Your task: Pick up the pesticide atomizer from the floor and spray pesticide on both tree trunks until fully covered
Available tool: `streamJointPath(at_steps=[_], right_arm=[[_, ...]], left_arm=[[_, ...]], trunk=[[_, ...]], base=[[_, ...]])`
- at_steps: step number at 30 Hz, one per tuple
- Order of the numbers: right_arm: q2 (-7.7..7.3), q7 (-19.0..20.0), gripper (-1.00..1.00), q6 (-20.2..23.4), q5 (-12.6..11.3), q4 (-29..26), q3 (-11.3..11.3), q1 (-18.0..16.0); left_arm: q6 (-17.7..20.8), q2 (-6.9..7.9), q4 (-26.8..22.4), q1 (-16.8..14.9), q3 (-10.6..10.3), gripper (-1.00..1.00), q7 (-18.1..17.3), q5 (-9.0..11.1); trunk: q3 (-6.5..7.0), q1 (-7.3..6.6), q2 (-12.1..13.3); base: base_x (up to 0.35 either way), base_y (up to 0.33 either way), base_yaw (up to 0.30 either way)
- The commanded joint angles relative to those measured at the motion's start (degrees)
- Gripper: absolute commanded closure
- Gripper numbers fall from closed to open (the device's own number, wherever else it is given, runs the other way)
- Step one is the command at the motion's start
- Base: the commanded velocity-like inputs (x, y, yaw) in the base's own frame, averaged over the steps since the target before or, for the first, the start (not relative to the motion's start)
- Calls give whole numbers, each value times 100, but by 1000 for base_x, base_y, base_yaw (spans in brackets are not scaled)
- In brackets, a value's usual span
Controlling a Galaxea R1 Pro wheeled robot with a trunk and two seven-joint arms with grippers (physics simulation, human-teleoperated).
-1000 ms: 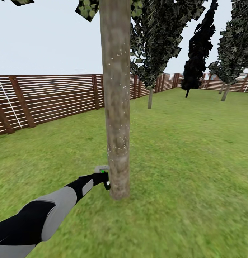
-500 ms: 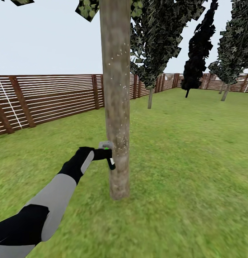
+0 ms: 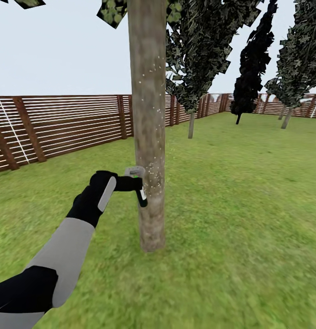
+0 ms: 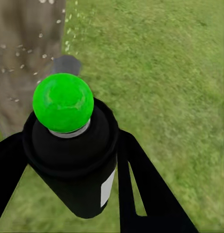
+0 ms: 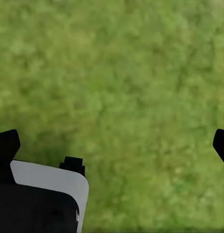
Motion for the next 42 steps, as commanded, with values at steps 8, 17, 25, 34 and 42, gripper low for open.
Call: streamJointPath(at_steps=[8, 17, 25, 34, 42], right_arm=[[1, -13, -100, -10, -40, 4, 49, 0], [8, -13, -100, -5, -40, 12, 51, -2], [9, -13, -100, -5, -40, 13, 49, -4], [9, -13, -100, -5, -40, 13, 53, 0], [9, -13, -100, -5, -36, 68, 57, -1]], left_arm=[[303, 4, -66, -164, 4, 100, -11, 7], [319, 13, -35, -702, 11, 100, -14, 1], [324, 44, 5, -1196, 161, 100, -11, -1], [332, 53, -4, -1602, 198, 100, -11, -1], [325, 53, -57, -1717, 376, 100, -11, -1]], trunk=[[-9, 1, -7], [-9, 1, -7], [-9, 1, -7], [-9, 1, -7], [-9, 1, -7]], base=[[0, 0, 0], [0, 0, 0], [0, 0, 0], [0, 0, 0], [0, 0, 0]])
